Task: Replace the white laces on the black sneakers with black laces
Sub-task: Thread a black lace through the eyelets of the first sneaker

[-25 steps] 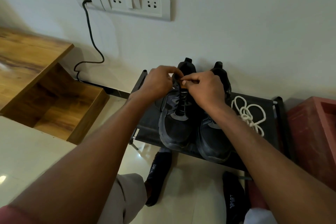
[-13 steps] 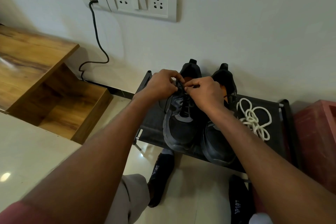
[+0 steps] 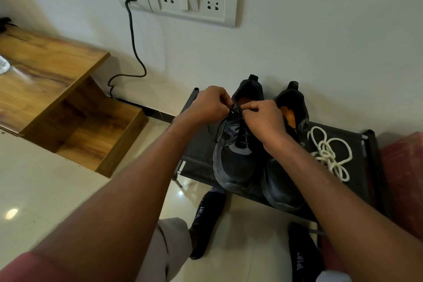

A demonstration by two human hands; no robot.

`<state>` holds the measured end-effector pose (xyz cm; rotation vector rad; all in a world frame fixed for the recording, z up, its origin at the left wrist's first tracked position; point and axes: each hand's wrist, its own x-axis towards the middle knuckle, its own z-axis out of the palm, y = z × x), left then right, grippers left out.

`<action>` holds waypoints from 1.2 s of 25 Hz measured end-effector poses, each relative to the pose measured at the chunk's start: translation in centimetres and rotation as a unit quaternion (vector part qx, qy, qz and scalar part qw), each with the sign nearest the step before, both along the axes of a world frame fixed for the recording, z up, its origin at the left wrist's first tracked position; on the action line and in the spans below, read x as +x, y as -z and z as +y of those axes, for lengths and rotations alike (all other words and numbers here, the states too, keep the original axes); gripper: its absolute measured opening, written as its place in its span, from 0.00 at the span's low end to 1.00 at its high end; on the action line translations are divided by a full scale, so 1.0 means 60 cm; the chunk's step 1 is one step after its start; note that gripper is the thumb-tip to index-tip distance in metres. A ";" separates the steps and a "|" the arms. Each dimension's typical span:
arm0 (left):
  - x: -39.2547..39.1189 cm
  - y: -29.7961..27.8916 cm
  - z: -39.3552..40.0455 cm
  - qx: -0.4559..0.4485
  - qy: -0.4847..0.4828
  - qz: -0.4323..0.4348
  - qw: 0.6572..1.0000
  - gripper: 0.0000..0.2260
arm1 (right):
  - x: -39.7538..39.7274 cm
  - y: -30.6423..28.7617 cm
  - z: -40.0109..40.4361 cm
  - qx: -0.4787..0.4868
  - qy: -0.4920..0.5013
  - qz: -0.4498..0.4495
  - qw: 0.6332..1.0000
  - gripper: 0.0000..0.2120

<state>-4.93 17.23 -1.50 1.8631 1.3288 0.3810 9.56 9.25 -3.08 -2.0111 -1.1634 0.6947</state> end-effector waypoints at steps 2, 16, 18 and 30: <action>-0.001 0.000 0.000 -0.009 0.003 -0.013 1.000 0.07 | 0.003 0.000 -0.004 -0.001 0.011 -0.069 0.998 0.09; 0.000 -0.008 -0.005 0.005 0.007 -0.018 1.000 0.06 | -0.003 -0.018 -0.004 0.009 -0.026 -0.007 1.000 0.11; 0.007 -0.008 -0.010 0.027 0.007 -0.006 1.000 0.05 | -0.003 -0.021 -0.011 0.010 -0.055 -0.099 0.994 0.11; -0.012 -0.134 -0.038 0.035 -0.031 -0.432 0.901 0.02 | 0.000 -0.033 -0.007 0.181 -0.069 -0.055 0.980 0.08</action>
